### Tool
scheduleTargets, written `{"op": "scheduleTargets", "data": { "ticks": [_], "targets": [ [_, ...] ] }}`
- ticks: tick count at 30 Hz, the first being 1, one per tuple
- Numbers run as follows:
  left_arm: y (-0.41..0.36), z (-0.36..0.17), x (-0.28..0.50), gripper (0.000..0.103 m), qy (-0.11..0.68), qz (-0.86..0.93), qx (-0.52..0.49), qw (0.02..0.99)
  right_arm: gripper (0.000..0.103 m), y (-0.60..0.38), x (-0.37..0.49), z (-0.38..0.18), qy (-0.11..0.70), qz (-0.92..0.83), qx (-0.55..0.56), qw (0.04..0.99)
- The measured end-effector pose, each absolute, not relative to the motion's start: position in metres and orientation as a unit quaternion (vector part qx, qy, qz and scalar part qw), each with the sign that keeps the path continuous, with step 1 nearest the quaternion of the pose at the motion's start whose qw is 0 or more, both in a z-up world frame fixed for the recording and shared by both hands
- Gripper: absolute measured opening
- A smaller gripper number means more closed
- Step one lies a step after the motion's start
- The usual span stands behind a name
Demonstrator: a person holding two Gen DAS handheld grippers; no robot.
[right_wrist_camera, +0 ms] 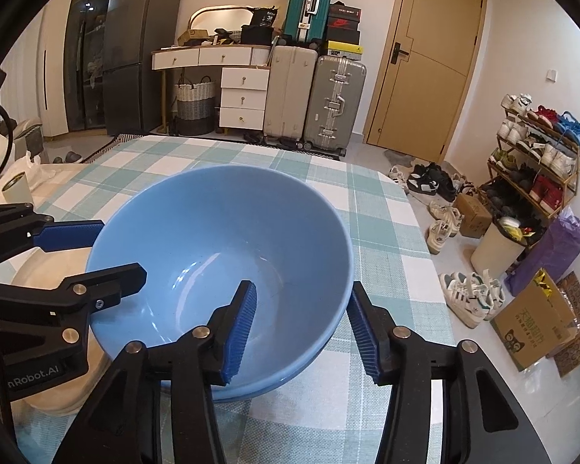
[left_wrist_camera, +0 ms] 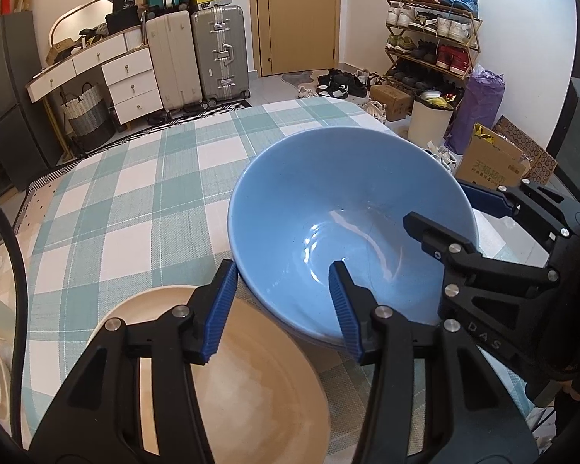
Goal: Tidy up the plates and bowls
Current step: 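Carry the bowls with both grippers over the cream plate stack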
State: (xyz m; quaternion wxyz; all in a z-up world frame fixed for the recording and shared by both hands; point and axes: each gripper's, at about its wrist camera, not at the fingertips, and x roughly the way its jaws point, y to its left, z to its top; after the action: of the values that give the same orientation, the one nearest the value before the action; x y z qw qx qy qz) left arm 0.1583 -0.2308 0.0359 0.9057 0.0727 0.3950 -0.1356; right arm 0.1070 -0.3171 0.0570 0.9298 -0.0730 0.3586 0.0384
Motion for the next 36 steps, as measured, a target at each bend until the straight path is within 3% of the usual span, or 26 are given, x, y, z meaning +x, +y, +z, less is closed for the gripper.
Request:
{"op": "scheduleTargets", "data": {
  "ticks": [5,8,13,18,19,20,36],
  "targets": [
    [-0.229,0.035,0.159,0.062,0.399,-0.145,0.063,0.903,0.056,-0.320,0.111,0.059,0.373,0.042,-0.075,0.924],
    [-0.227,0.036,0.160,0.074,0.397,-0.145,0.063,0.904,0.072,-0.324,0.112,0.063,0.372,0.044,-0.073,0.924],
    [-0.223,0.038,0.163,0.077,0.397,-0.140,0.063,0.905,0.086,-0.335,0.113,0.073,0.378,0.055,-0.043,0.923],
    [-0.215,0.040,0.167,0.087,0.402,-0.134,0.052,0.904,0.096,-0.346,0.116,0.080,0.386,0.064,-0.022,0.920],
    [-0.213,0.040,0.169,0.090,0.404,-0.131,0.050,0.904,0.096,-0.348,0.117,0.081,0.386,0.066,-0.019,0.920],
    [-0.212,0.040,0.171,0.102,0.405,-0.128,0.048,0.904,0.097,-0.350,0.118,0.082,0.387,0.068,-0.016,0.919],
    [-0.187,0.019,0.208,0.101,0.446,-0.129,-0.019,0.885,0.097,-0.377,0.138,0.060,0.422,0.082,0.053,0.901]
  ]
}}
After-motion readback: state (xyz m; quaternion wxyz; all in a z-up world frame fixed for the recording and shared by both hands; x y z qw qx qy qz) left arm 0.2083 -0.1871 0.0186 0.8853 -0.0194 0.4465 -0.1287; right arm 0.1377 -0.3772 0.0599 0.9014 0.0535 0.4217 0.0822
